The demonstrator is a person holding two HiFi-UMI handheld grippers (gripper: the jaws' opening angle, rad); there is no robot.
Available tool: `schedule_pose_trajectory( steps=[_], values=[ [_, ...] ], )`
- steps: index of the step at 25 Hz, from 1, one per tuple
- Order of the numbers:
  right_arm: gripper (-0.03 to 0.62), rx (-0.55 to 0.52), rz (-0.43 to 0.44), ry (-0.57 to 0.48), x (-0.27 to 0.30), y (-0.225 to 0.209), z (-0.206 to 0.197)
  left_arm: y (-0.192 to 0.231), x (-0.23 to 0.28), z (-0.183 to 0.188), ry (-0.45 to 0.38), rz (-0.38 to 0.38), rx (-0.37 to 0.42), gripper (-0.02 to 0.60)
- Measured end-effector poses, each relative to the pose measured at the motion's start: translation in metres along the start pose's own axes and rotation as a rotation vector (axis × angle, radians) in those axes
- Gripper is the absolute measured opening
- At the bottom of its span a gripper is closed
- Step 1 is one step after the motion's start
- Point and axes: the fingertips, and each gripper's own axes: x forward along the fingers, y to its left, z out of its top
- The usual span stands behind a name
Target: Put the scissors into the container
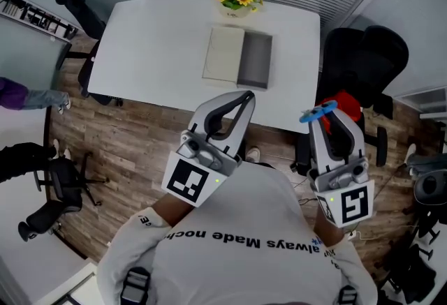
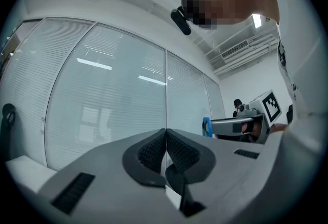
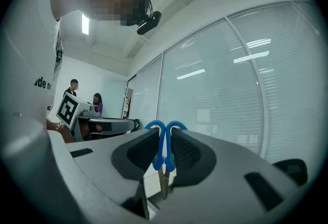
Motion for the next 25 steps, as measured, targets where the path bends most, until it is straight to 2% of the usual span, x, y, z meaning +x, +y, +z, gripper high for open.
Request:
schedule_pose_trajectory(
  steps=[15,25],
  values=[
    [0.083,0.004,0.002,0.008,0.08,-0.033,-0.003,0.072,0.049,-0.008,0.001,0.002,-0.017,0.02],
    [0.083,-0.004,-0.003,0.023,0.143,-0.039,-0.002,0.131,0.07,-0.012,-0.003,-0.008,-0.032,0.02]
  ],
)
